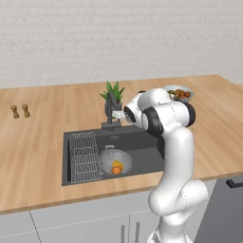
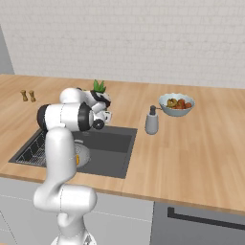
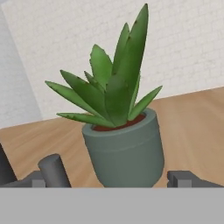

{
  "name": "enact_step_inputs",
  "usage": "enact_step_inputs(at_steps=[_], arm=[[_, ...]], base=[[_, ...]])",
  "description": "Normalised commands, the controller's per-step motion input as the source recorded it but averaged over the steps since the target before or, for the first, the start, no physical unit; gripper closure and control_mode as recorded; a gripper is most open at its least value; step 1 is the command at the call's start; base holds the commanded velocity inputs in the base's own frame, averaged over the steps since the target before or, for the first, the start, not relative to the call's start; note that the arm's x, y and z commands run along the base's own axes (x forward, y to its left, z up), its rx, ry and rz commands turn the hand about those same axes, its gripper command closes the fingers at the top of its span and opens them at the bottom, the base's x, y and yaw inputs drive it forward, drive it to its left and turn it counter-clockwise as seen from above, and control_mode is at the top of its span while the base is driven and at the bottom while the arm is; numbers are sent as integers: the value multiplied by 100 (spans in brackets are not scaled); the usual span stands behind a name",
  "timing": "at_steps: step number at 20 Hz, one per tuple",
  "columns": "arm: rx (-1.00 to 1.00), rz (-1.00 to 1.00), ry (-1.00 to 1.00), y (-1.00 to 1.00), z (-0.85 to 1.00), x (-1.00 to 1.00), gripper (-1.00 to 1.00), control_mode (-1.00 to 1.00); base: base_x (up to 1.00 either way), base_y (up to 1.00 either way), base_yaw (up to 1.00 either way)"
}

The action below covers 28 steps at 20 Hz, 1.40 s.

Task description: Put the colander in the sink, put the mango, tangerine in the colander, and turn on the sink faucet and pour water over the colander.

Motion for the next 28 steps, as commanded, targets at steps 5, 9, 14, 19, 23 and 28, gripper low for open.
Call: enact_step_inputs(at_steps=[5,9,14,19,23,28], arm=[[0,0,0,-38,0,0,-100,-100],[0,0,0,-59,0,0,-100,-100],[1,0,0,-73,0,0,-100,-100],[2,0,0,-77,0,0,-100,-100],[1,0,0,-71,0,0,-100,-100],[0,0,0,-59,0,0,-100,-100]], base=[[0,0,0],[0,0,0],[0,0,0],[0,0,0],[0,0,0],[0,0,0]])
